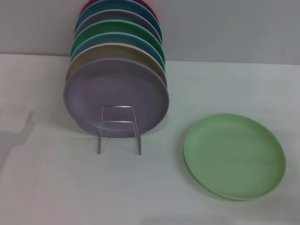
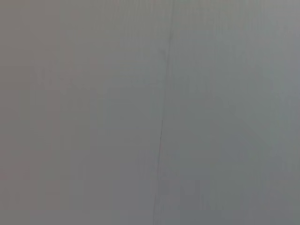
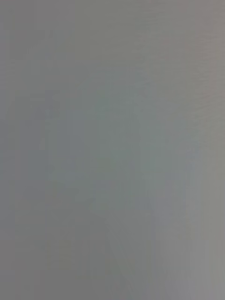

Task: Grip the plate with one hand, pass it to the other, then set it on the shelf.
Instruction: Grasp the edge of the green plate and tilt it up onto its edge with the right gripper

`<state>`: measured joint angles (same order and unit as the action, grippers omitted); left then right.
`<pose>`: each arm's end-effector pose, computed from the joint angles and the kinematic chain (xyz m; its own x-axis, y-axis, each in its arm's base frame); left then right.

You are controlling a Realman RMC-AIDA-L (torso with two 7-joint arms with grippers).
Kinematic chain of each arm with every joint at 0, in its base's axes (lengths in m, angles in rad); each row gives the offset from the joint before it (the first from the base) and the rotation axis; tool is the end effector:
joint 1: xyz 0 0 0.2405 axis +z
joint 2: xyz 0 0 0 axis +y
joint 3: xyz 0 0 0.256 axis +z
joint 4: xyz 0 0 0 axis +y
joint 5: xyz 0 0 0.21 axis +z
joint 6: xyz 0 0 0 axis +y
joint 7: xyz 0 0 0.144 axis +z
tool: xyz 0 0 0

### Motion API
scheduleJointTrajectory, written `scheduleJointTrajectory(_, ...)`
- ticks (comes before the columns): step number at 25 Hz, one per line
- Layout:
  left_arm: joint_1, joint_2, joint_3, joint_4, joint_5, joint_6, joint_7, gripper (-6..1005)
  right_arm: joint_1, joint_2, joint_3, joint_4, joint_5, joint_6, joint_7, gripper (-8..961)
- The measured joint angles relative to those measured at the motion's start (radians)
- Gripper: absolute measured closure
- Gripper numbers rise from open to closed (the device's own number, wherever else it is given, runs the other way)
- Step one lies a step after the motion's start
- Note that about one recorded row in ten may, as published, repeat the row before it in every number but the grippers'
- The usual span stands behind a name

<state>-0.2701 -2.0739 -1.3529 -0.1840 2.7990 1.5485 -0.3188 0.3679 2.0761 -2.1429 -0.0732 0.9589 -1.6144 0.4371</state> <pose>-0.3291 0.2765 0.0367 0.5622 -0.3488 0.7499 0.7585 -0.1439 -0.6356 0.3385 0.2865 0.0617 0.4384 0.4381 -0.7848 -0.8689 -0.0166 -0.4947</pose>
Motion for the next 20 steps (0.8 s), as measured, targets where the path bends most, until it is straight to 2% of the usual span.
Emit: scheduleJointTrajectory(20,0.005,0.0,0.0,0.0,-0.003,-0.006,0.001,129,-0.003,0.001,-0.007,0.005,-0.008,-0.008,0.0,320)
